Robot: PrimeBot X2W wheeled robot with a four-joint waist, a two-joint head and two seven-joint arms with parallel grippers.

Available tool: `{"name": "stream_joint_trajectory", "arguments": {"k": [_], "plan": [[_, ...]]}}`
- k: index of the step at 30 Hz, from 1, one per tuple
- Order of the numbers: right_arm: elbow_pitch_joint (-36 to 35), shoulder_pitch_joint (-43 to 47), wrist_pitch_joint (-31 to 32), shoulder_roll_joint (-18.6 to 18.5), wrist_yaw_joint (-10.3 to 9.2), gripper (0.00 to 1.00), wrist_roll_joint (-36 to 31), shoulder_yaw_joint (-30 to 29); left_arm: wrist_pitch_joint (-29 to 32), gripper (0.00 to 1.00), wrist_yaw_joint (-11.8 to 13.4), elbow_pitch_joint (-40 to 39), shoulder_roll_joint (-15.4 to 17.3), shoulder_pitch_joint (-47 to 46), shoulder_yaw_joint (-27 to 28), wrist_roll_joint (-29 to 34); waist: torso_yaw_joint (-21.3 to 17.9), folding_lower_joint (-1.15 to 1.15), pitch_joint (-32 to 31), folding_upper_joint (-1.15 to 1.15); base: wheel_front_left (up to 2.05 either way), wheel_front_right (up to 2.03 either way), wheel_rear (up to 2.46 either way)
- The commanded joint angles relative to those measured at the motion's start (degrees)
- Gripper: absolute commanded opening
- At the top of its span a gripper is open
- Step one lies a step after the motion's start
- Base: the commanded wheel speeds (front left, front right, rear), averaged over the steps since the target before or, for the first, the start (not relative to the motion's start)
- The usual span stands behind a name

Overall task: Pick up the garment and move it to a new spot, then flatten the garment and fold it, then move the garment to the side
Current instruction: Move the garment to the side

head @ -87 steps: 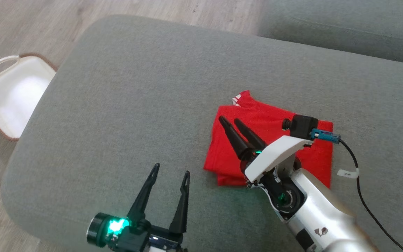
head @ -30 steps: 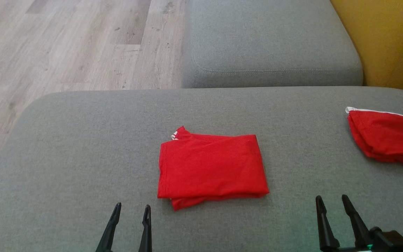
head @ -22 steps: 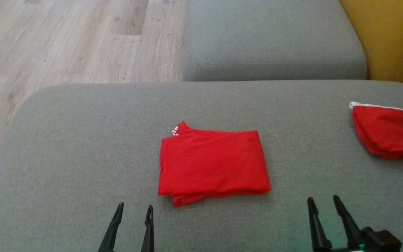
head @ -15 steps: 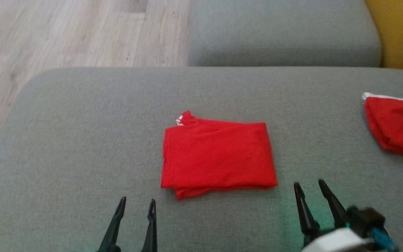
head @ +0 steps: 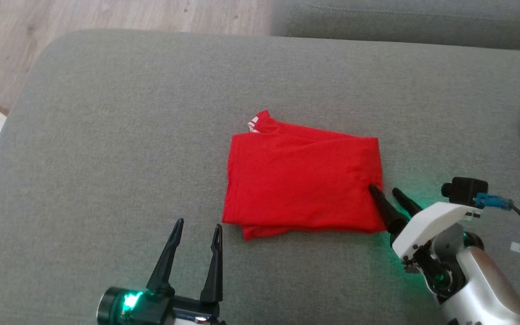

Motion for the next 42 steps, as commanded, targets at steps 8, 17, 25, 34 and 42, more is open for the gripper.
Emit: {"name": "stream_joint_trajectory", "arguments": {"k": [8,17,25,34,42], "plan": [[-0.7,-2.6,3.2,1.5,0.40,0.00,6.7,2.8,-0.5,1.00,1.5,-1.4,-0.6,-2.7,0.6,-0.8,0.5,-0.02,0.4,0.00,0.00,0.00,0.00],[-5.4,-8.3,2.3,-6.7,0.40,0.00,5.2,2.1,-0.5,1.00,1.7,-2.5,-0.6,-3.8,0.7,-0.7,-4.6,-0.02,3.8,0.00,0.00,0.00,0.00],[-12.1,-14.7,7.6,-20.6,0.40,0.00,3.0,-3.9,-0.5,1.00,1.6,-3.1,-0.6,-7.8,0.0,-0.2,-10.0,-0.02,9.8,0.00,0.00,0.00,0.00],[-17.9,-14.4,13.8,-31.5,0.40,0.00,-0.9,-15.3,-0.5,1.00,2.8,-7.6,-0.6,-10.8,-0.2,-2.1,-11.9,-0.02,12.7,0.00,0.00,0.00,0.00],[-20.9,-10.5,19.3,-31.1,0.40,1.00,-6.8,-23.7,-0.5,1.00,2.3,-10.1,-0.6,-12.5,-0.1,-2.1,-11.6,-0.02,12.3,0.00,0.00,0.00,0.00]]}}
